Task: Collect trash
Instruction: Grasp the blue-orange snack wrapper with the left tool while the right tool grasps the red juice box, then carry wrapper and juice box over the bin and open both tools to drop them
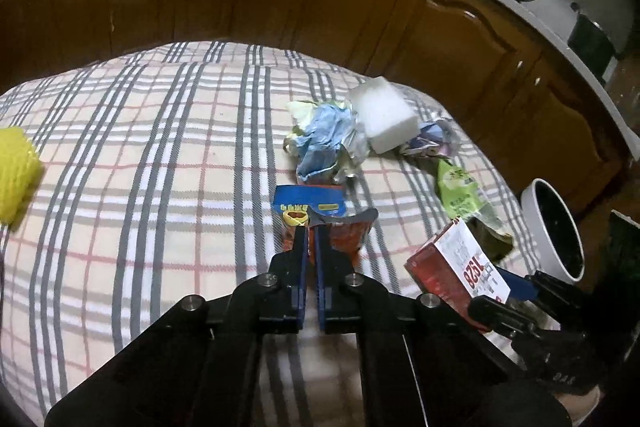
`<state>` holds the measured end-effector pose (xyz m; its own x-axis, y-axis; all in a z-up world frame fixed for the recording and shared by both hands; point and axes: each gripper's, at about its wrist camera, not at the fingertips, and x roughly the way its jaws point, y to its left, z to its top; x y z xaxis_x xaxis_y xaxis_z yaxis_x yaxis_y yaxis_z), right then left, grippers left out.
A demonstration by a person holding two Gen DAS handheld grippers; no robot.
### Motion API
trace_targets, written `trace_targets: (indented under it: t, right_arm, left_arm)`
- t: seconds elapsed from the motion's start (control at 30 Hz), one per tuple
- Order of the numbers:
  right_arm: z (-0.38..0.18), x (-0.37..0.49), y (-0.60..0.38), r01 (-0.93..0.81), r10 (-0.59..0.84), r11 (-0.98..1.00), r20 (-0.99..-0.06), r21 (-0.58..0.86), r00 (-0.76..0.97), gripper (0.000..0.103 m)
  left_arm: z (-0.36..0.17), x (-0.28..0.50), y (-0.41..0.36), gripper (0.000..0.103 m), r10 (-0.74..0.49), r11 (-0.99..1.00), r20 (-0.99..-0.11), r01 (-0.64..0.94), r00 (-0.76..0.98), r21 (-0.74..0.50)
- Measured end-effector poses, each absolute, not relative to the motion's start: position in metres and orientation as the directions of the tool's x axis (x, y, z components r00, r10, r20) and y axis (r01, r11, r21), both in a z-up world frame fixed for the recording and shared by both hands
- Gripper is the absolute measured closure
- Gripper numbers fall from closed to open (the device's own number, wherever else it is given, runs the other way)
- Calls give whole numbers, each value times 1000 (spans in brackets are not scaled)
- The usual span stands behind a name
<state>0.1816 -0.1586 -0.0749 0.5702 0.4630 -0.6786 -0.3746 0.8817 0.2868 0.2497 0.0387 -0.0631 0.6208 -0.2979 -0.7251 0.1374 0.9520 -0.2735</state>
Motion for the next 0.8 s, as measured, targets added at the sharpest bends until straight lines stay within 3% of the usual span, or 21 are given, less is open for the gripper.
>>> trace_targets:
  t: [0.4,0.8]
  right_arm:
    - [-49,131,-207,-307,462,886,-616,347,638,53]
    - [-31,100,-281,-163,352,921,-575,354,739,54]
  left_arm:
    - [-37,204,7,102,-383,922,-674,223,632,-315]
    - [-15,185,-63,102,-491,869,-642,379,588,-318]
